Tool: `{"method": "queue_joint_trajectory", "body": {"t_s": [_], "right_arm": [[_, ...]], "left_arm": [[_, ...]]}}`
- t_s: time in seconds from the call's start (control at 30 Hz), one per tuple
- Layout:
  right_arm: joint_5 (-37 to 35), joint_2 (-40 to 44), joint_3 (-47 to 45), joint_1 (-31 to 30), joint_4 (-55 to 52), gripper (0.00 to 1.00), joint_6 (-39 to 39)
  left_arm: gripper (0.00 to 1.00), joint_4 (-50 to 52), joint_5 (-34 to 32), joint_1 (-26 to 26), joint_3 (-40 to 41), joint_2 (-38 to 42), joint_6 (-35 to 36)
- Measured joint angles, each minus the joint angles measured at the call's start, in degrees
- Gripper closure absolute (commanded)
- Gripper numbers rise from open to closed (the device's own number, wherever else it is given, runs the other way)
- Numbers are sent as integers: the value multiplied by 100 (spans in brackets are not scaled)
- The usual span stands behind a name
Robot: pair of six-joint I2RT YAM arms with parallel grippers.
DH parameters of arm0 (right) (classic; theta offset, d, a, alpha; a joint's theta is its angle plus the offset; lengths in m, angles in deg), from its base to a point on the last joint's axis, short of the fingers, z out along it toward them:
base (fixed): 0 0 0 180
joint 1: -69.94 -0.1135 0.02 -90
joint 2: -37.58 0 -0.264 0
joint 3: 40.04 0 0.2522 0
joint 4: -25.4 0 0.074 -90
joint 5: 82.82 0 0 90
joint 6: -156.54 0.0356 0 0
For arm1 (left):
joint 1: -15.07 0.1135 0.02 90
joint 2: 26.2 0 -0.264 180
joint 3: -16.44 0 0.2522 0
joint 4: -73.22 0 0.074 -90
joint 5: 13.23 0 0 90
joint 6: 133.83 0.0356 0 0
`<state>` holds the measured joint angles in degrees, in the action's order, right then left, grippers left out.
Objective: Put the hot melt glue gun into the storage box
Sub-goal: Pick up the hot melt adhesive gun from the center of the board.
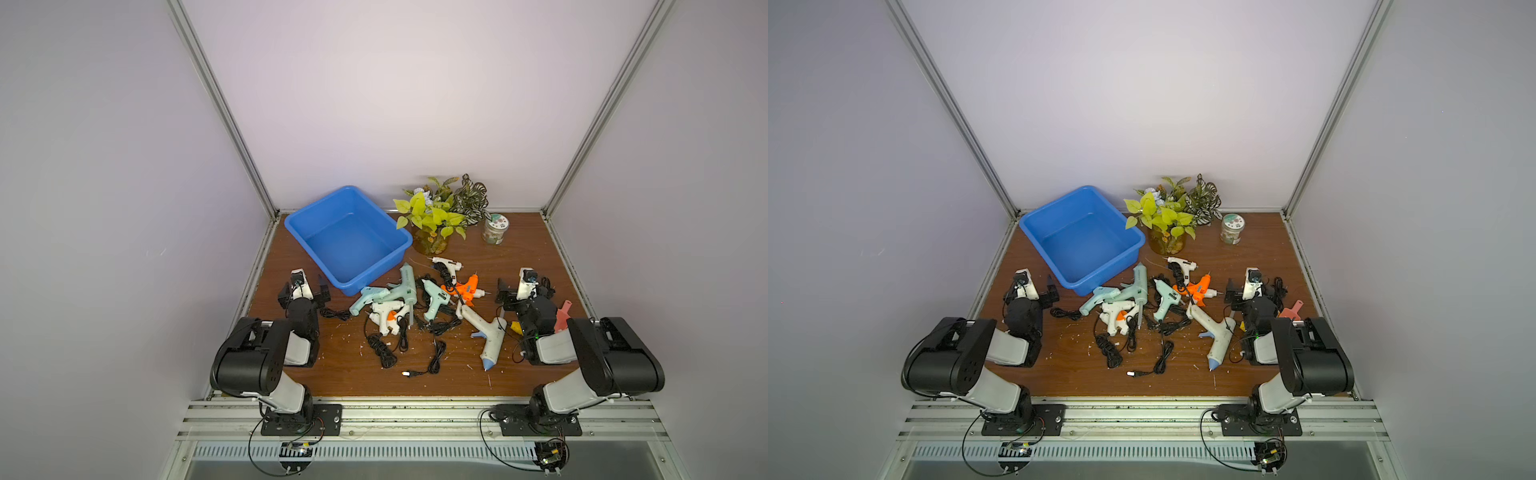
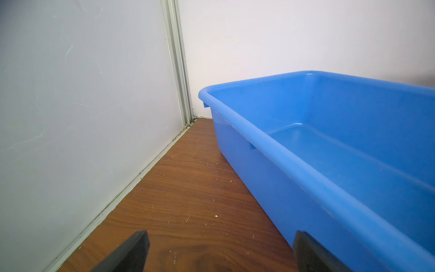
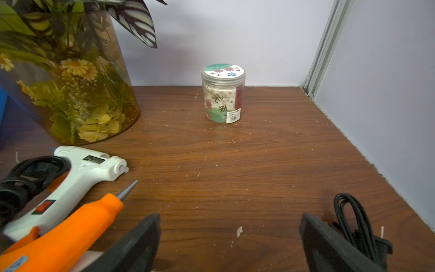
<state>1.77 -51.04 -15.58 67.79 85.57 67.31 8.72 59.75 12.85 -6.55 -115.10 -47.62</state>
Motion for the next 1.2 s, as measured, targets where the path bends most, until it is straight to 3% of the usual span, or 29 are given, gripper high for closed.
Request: {"method": "queue_joint_trajectory", "body": {"t_s": [1.2], "right_arm": [[-44, 243, 52, 0, -225, 0, 4]], "left_arm": [[0, -247, -131, 0, 179, 59, -46]]}}
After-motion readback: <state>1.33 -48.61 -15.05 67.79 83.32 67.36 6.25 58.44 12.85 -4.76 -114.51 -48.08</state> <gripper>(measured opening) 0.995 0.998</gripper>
